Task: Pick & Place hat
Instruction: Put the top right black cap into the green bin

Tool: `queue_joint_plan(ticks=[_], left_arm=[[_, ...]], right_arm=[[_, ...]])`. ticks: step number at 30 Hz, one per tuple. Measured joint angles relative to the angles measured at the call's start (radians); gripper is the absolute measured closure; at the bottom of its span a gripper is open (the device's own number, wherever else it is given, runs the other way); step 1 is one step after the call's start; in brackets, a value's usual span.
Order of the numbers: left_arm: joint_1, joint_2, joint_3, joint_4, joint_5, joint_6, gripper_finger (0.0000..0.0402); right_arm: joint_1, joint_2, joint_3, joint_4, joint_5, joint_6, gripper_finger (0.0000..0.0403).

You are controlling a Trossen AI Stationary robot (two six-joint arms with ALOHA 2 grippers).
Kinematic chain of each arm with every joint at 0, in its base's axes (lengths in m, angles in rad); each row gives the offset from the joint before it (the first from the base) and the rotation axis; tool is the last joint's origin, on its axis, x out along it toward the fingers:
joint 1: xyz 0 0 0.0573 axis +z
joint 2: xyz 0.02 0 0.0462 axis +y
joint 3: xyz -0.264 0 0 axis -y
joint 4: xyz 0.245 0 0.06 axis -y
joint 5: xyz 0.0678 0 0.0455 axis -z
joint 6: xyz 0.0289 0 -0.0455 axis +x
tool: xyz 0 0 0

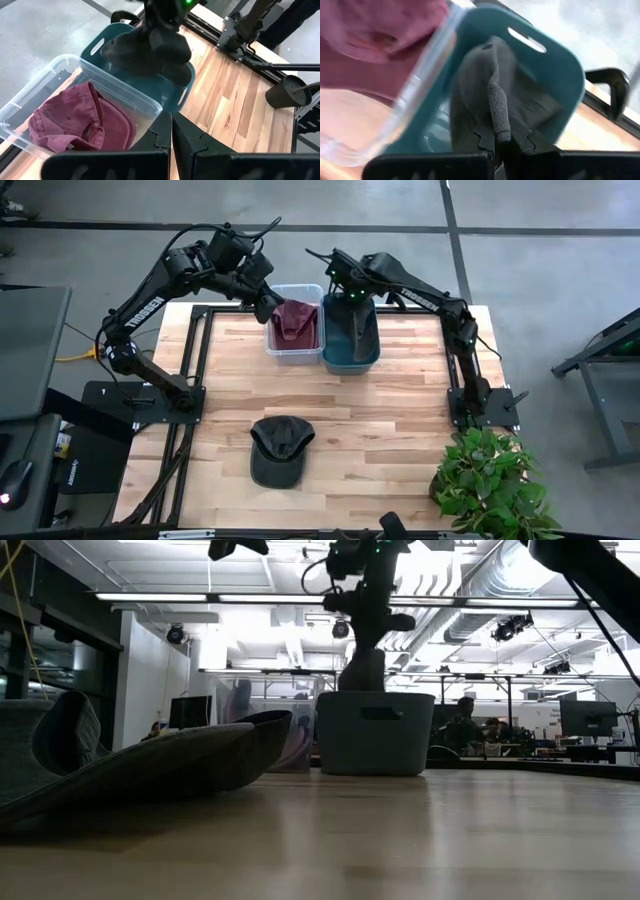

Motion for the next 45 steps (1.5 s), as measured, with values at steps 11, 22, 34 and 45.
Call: queue_joint_plan(ticks=[11,22,34,45], left_arm=[[0.000,0.000,0.000,-0.008,0.001,-0.019,0.0402],[0.000,0.000,0.000,-0.007,0.001,-0.027,0.0402],[0.000,0.000,0.000,-0.014,0.000,-0.049,0.0402],[0.000,0.000,0.000,-0.015,0.001,-0.054,0.0402]], right_arm=[[-0.011,0.037,-0.009,-0.068,0.052,-0.027,0.0399],[-0.018,0.036,-0.238,0.102,-0.026,-0.035,0.0399],[0.001,0.008,-0.280,0.115,-0.024,-0.053,0.0330],[0.002,-0.092,-0.279,0.141,-0.012,-0.053,0.0321]])
